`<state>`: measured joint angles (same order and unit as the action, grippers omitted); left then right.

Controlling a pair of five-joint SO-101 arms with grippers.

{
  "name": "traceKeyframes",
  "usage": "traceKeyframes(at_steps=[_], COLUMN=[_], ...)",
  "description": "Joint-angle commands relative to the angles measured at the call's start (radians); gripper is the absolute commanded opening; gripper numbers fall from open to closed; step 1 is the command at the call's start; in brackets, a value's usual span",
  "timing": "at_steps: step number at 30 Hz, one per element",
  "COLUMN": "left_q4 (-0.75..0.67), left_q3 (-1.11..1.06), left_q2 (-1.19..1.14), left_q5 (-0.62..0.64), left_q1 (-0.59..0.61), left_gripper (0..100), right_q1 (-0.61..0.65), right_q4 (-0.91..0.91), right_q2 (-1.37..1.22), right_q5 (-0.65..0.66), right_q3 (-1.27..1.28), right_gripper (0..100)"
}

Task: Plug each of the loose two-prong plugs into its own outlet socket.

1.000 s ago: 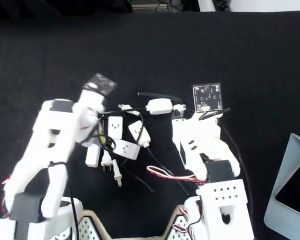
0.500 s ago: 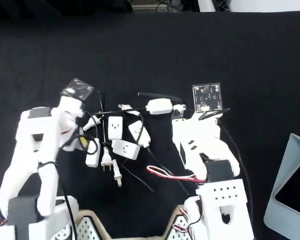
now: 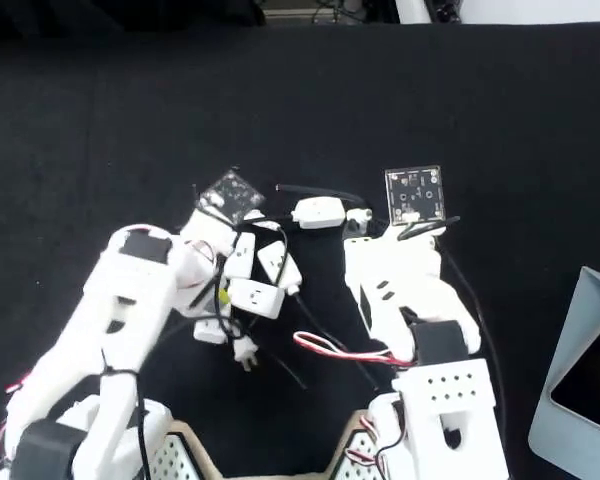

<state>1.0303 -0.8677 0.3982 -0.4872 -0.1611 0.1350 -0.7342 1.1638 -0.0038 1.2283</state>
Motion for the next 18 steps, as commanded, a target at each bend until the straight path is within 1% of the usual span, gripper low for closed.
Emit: traceKeyframes(at_steps=[1,10,14,18], left_q4=[-0.072,-0.091,-0.091,-0.087], left_q3=[-0.096,-0.113,-0.113,-0.111], left_q2=[-0.003,-0.003,-0.003,0.006], left_q5=[-0.002,-0.173,-0.224,-0.232], left_q1=[0.004,0.208,0.252,0.255], left_gripper=[25,25,25,25], right_q1=[0.015,0.015,0.015,0.015], right_q4=[0.018,0.018,0.018,0.018], right_q2=[0.016,0.016,0.016,0.016], right_q5=[0.0,-0.002,-0.003,-0.003], right_q3=[-0.008,-0.008,-0.008,-0.008], right_gripper=[1.4,1.4,1.4,1.4])
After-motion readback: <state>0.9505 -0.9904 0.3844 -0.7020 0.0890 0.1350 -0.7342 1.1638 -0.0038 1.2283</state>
